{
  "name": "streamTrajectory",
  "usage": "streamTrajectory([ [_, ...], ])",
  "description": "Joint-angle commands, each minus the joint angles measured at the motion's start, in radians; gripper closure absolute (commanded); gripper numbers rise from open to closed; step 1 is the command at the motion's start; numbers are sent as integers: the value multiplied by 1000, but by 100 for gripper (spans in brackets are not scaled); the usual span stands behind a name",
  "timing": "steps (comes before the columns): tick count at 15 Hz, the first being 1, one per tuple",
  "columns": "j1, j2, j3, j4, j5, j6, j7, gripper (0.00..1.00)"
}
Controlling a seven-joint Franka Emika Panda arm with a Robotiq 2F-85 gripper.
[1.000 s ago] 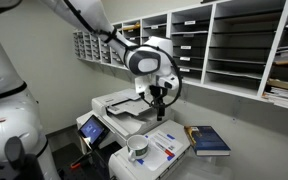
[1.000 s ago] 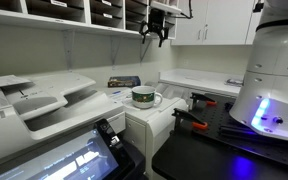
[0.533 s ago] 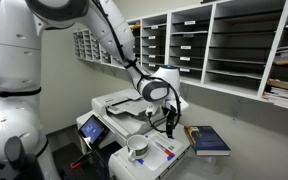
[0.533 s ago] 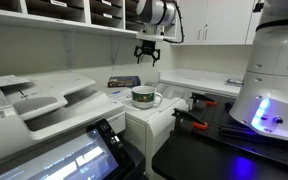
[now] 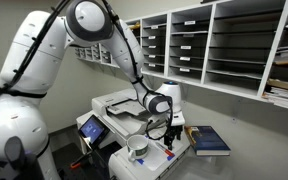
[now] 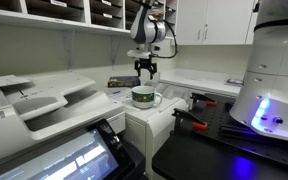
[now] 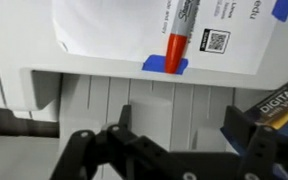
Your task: Put the marker into the mug.
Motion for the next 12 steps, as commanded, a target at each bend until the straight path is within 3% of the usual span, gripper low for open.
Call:
streamTrajectory([
  [1, 80, 62, -65, 57, -4, -94, 215, 0],
  [3, 85, 80, -57, 75, -3, -180, 306, 0],
  [6, 44, 83, 0, 95, 4, -255, 338, 2],
  [12, 7, 89, 59, 116, -10, -213, 269, 5],
])
